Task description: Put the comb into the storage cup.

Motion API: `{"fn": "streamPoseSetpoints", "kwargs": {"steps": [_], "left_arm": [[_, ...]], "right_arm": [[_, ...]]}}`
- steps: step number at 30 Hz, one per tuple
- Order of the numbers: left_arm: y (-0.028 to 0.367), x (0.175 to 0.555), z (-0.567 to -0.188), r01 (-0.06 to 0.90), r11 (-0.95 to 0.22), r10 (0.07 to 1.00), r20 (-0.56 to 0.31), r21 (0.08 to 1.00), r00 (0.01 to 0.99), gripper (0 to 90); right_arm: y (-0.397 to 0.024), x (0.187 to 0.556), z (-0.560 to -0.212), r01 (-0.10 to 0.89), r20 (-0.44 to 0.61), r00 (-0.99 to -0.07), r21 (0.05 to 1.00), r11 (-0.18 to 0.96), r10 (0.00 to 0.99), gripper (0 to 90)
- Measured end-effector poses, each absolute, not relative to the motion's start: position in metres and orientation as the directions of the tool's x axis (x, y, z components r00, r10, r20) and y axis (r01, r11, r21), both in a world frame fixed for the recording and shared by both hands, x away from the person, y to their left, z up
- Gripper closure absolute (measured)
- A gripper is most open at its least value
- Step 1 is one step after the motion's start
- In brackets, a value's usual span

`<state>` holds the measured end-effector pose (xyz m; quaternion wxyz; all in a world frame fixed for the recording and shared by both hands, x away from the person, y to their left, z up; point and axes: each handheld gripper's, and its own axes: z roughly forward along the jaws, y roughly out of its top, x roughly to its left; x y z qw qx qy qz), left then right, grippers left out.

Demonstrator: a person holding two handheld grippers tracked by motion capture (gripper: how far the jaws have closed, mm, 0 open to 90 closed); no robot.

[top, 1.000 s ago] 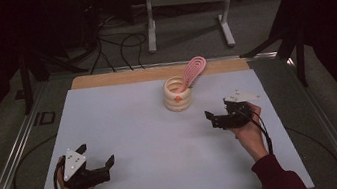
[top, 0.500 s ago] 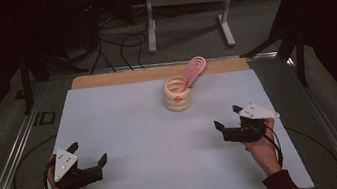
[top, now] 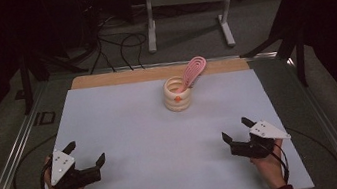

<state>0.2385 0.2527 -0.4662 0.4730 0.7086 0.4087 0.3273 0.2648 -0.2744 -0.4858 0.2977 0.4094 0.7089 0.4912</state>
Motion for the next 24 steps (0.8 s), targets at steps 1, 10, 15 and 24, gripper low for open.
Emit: {"fn": "streamPoseSetpoints", "kwargs": {"steps": [1,10,15,24], "left_arm": [[0.253,0.238,-0.466,0.266,-0.217,0.889,0.077,0.939,0.452,0.1],[0.256,0.236,-0.466,0.248,-0.193,0.892,0.064,0.949,0.447,0.1],[0.257,0.237,-0.469,0.261,-0.186,0.889,0.049,0.947,0.456,0.0],[0.257,0.238,-0.473,0.27,-0.182,0.885,0.037,0.945,0.464,0.0]], "right_arm": [[-0.275,0.263,-0.486,0.287,-0.017,-0.486,0.941,0.178,0.874,10.9],[-0.287,0.255,-0.484,0.272,0.0,-0.468,0.951,0.144,0.884,10.2],[-0.291,0.251,-0.483,0.278,0.013,-0.449,0.952,0.125,0.893,9.6],[-0.289,0.249,-0.485,0.275,-0.001,-0.457,0.951,0.143,0.889,9.5]]}}
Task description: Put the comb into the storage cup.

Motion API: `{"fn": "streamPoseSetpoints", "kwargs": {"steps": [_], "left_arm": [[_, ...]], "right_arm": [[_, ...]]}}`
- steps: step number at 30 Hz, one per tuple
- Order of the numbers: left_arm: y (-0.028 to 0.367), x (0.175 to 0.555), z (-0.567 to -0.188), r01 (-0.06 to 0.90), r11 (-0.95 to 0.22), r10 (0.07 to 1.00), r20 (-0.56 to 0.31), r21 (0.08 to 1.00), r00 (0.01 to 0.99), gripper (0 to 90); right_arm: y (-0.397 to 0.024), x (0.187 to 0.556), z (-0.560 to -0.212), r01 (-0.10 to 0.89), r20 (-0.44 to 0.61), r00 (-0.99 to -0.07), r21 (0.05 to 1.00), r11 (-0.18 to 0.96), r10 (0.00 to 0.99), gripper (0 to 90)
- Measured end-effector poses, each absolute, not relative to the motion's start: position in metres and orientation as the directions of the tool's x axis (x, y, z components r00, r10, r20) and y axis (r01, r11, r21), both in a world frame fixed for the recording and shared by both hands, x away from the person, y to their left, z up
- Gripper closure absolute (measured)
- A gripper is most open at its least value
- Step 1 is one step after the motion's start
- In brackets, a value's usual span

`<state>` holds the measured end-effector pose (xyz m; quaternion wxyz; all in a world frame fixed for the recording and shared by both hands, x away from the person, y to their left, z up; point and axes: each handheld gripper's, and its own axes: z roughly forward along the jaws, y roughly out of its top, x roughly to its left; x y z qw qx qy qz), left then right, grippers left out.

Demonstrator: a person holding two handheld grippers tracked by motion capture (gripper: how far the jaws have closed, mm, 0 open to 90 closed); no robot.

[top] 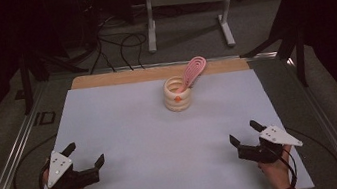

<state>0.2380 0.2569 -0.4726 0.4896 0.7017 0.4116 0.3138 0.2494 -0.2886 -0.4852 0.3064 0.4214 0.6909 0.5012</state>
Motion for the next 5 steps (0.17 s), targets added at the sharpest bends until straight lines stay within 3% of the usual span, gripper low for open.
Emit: {"fn": "streamPoseSetpoints", "kwargs": {"steps": [5], "left_arm": [[0.2555,0.2384,-0.474,0.275,-0.19,0.884,0.042,0.942,0.466,0.0]], "right_arm": [[-0.2873,0.2489,-0.4846,0.272,-0.007,-0.464,0.951,0.15,0.886,9.4]]}}
